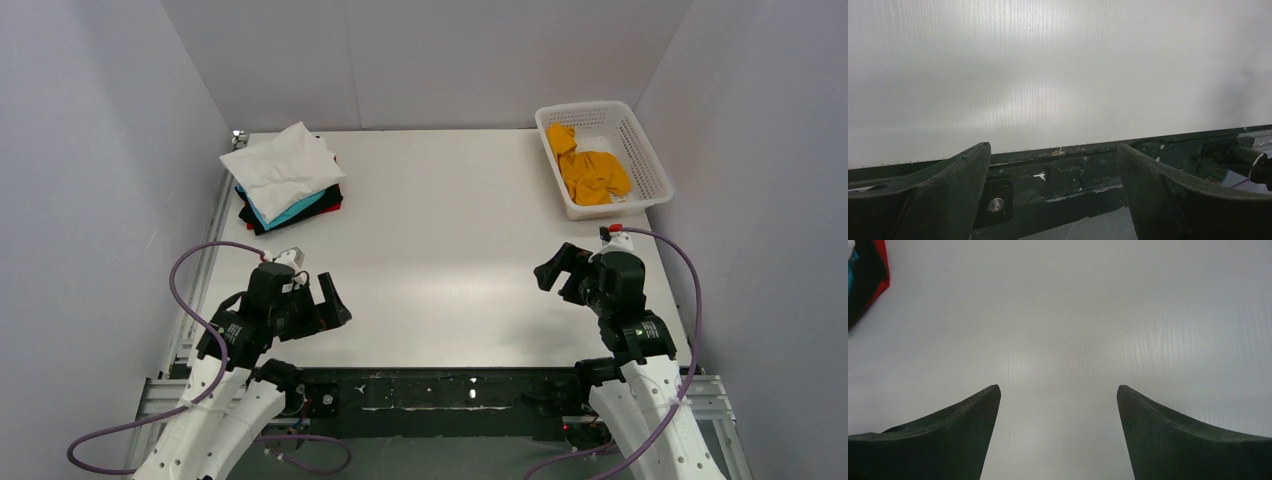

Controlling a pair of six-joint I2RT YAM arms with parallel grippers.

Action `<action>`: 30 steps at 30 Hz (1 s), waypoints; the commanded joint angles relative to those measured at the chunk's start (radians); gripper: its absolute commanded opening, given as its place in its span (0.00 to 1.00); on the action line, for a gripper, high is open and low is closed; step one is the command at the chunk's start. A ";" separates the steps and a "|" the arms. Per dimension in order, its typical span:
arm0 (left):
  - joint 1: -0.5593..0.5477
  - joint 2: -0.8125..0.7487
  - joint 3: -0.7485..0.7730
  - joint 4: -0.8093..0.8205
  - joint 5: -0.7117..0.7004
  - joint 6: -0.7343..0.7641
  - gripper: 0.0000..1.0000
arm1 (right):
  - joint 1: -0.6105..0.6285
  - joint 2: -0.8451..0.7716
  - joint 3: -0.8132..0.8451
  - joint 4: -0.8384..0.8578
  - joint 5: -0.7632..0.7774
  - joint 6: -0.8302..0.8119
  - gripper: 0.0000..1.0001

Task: Fold and stack the t-shirts
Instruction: Grab crumpled tshirt from bin with the right arm

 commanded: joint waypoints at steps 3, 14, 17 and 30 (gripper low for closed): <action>-0.001 0.018 -0.023 -0.029 -0.001 -0.001 0.98 | -0.005 0.010 0.037 0.041 0.078 0.021 0.95; -0.002 0.100 -0.017 0.068 -0.011 0.007 0.98 | -0.007 0.263 0.301 0.065 0.183 0.029 0.98; -0.002 0.133 -0.009 0.084 -0.035 0.016 0.98 | -0.016 0.445 0.479 0.038 0.209 -0.021 0.98; 0.000 0.240 0.010 0.105 -0.060 0.032 0.98 | -0.328 1.401 1.497 -0.285 0.061 -0.042 0.91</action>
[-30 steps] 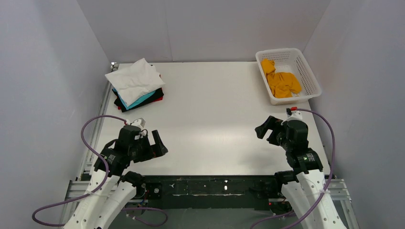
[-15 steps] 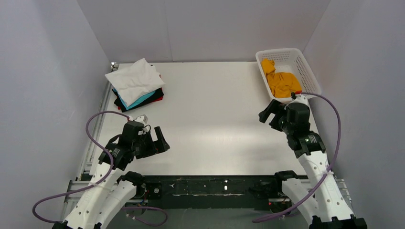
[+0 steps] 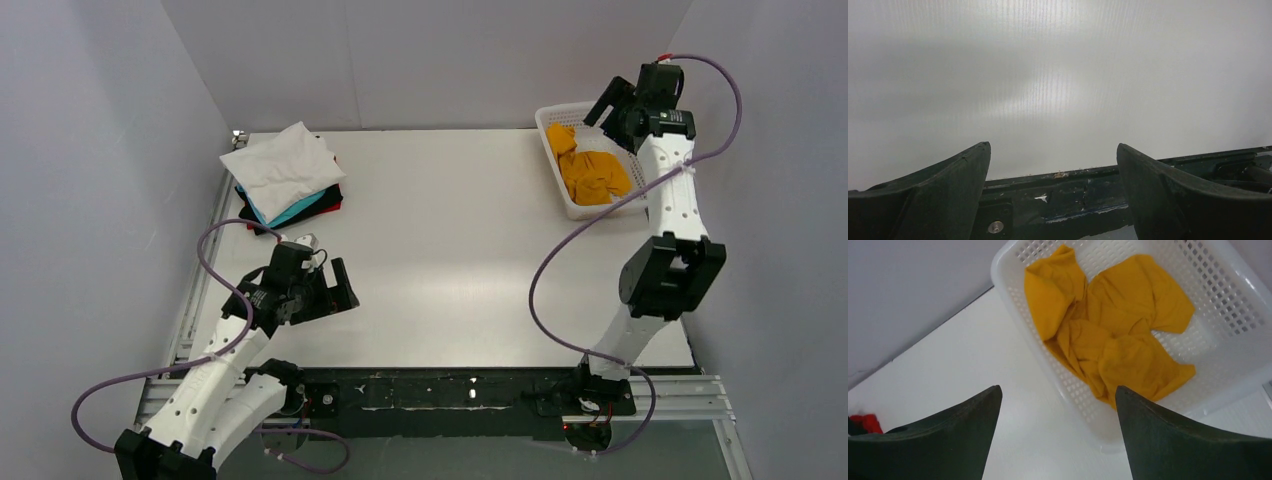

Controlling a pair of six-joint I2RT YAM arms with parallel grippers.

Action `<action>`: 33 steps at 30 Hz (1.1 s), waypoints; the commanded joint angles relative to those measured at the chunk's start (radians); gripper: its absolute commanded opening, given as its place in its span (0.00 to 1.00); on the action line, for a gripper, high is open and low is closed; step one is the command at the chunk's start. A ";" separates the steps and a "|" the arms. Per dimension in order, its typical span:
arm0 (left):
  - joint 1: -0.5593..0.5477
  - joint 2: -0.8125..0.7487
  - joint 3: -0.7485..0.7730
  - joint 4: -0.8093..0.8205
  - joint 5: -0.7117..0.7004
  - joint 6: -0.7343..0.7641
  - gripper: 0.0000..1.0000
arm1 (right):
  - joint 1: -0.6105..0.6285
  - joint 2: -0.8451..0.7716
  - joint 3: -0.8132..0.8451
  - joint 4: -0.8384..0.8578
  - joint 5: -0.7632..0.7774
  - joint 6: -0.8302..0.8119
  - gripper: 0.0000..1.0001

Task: Fold and stack the t-shirts
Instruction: Grab crumpled tshirt from bin with the right arm

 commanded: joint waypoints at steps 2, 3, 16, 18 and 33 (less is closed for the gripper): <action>0.000 0.023 0.020 -0.048 -0.036 0.021 0.98 | -0.095 0.297 0.352 -0.228 -0.068 0.007 0.88; 0.000 0.030 0.020 -0.048 -0.039 0.024 0.98 | -0.107 0.334 0.379 -0.238 -0.071 0.009 0.87; 0.000 0.089 0.016 -0.025 -0.053 -0.005 0.98 | -0.131 0.517 0.215 -0.117 -0.221 -0.013 0.81; -0.001 0.089 0.011 -0.024 -0.055 -0.008 0.98 | -0.131 0.543 0.203 -0.116 -0.204 -0.005 0.79; 0.001 0.112 0.017 -0.017 -0.054 -0.020 0.98 | -0.115 0.575 0.208 -0.105 -0.109 -0.031 0.07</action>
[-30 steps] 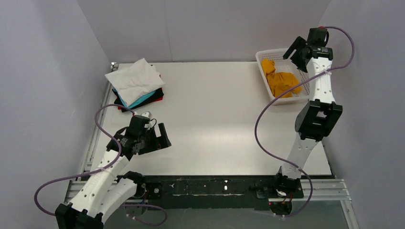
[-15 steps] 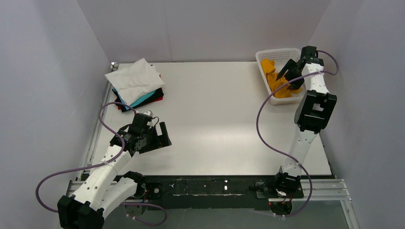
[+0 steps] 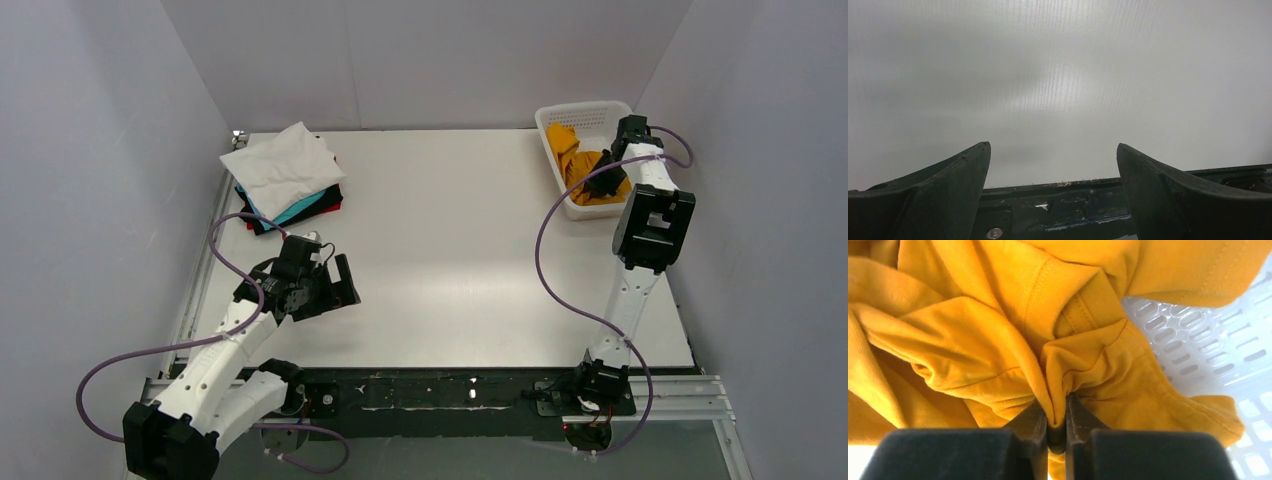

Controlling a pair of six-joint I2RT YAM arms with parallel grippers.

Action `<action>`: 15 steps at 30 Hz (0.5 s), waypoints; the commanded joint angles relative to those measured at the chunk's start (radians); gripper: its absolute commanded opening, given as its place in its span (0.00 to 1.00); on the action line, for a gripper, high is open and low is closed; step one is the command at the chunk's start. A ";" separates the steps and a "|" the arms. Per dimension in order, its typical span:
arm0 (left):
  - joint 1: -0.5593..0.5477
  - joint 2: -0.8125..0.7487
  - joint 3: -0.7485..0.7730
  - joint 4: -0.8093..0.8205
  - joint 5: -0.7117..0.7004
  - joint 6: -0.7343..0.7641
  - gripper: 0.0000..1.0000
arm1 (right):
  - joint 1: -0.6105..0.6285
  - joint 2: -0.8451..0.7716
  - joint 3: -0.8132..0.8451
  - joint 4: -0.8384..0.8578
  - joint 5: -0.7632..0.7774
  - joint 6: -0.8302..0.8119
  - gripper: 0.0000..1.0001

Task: Fold and stack the t-shirts
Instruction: Grab crumpled tshirt from bin with the right arm

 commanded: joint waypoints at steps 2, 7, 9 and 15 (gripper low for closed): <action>0.000 -0.017 0.024 -0.064 -0.016 0.001 0.98 | 0.006 -0.085 0.068 0.007 0.035 -0.013 0.01; 0.000 -0.073 0.023 -0.076 -0.006 -0.013 0.98 | 0.035 -0.288 0.131 0.025 0.117 -0.062 0.01; 0.000 -0.105 0.016 -0.076 -0.002 -0.026 0.98 | 0.075 -0.386 0.128 0.055 0.164 -0.094 0.01; -0.001 -0.150 0.049 -0.189 -0.069 -0.087 0.98 | 0.253 -0.719 0.006 0.271 0.253 -0.169 0.01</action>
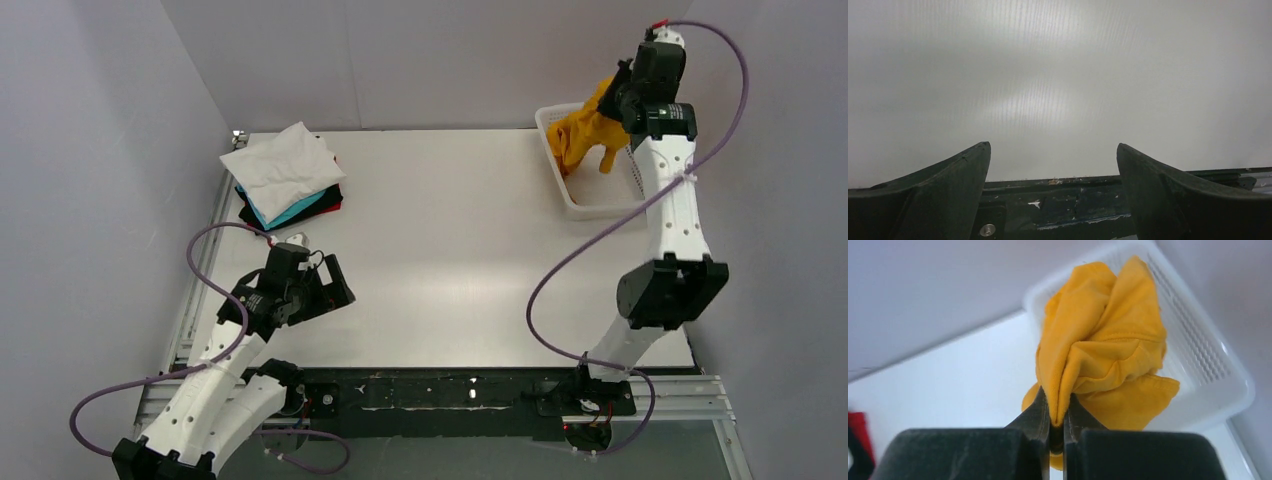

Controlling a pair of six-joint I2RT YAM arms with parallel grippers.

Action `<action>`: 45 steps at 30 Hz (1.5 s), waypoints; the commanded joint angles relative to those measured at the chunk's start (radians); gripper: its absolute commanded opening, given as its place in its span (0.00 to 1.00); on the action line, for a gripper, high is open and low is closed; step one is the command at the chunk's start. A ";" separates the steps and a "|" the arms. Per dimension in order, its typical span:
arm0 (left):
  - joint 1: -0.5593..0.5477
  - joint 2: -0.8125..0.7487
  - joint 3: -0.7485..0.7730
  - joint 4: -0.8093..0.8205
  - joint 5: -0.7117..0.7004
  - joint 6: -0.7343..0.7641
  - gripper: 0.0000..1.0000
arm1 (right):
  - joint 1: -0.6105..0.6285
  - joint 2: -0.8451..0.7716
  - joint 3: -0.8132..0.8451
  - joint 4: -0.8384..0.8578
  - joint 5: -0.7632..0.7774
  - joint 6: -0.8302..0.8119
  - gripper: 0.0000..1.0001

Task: Fold and stack the t-shirts
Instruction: Grab crumpled tshirt from bin with the right arm, then move the tshirt to the center of the board

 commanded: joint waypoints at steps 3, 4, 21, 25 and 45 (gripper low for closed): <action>0.000 -0.024 0.084 -0.258 -0.113 -0.082 0.98 | 0.219 -0.353 -0.027 0.289 0.063 -0.087 0.01; 0.000 -0.031 0.095 -0.286 -0.134 -0.091 0.98 | 0.248 -0.382 -0.013 0.308 0.042 -0.083 0.01; -0.001 -0.187 0.101 -0.434 -0.201 -0.173 0.98 | 0.621 -0.431 0.140 0.358 -0.475 0.077 0.01; 0.000 -0.198 0.123 -0.497 -0.215 -0.172 0.98 | 0.622 -0.536 -0.108 0.338 -0.254 0.148 0.01; 0.000 0.059 0.031 -0.415 -0.024 -0.197 0.98 | 0.292 -0.755 -0.939 -0.085 0.126 0.144 0.69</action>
